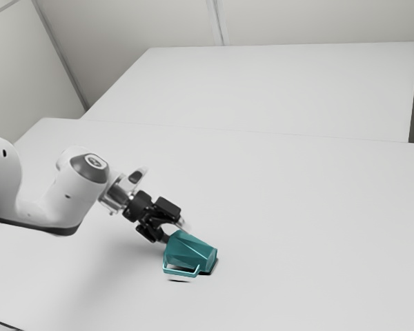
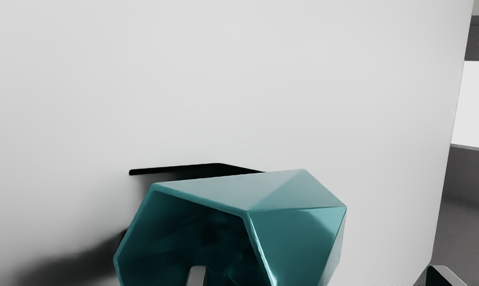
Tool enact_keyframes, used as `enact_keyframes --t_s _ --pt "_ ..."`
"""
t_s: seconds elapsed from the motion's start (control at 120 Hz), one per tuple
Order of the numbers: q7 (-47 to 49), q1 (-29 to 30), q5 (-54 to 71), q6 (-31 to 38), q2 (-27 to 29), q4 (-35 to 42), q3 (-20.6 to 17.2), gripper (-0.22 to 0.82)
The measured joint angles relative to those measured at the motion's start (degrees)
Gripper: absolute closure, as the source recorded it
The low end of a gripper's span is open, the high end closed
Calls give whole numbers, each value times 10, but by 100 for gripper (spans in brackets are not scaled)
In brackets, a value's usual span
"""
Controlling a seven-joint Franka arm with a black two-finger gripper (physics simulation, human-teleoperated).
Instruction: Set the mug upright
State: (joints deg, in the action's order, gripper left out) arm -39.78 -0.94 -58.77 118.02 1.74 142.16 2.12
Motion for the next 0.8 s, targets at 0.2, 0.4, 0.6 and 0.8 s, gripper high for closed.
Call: enact_keyframes --t_s 0.2,0.4,0.6,0.8 --pt "-23 2 -13 -2 -1 2 0 42" --pt "-42 9 -9 -5 5 -4 -3 67" --pt "-55 4 -5 -13 25 -5 -12 74" --pt "-63 4 -2 -31 64 -8 -12 77"
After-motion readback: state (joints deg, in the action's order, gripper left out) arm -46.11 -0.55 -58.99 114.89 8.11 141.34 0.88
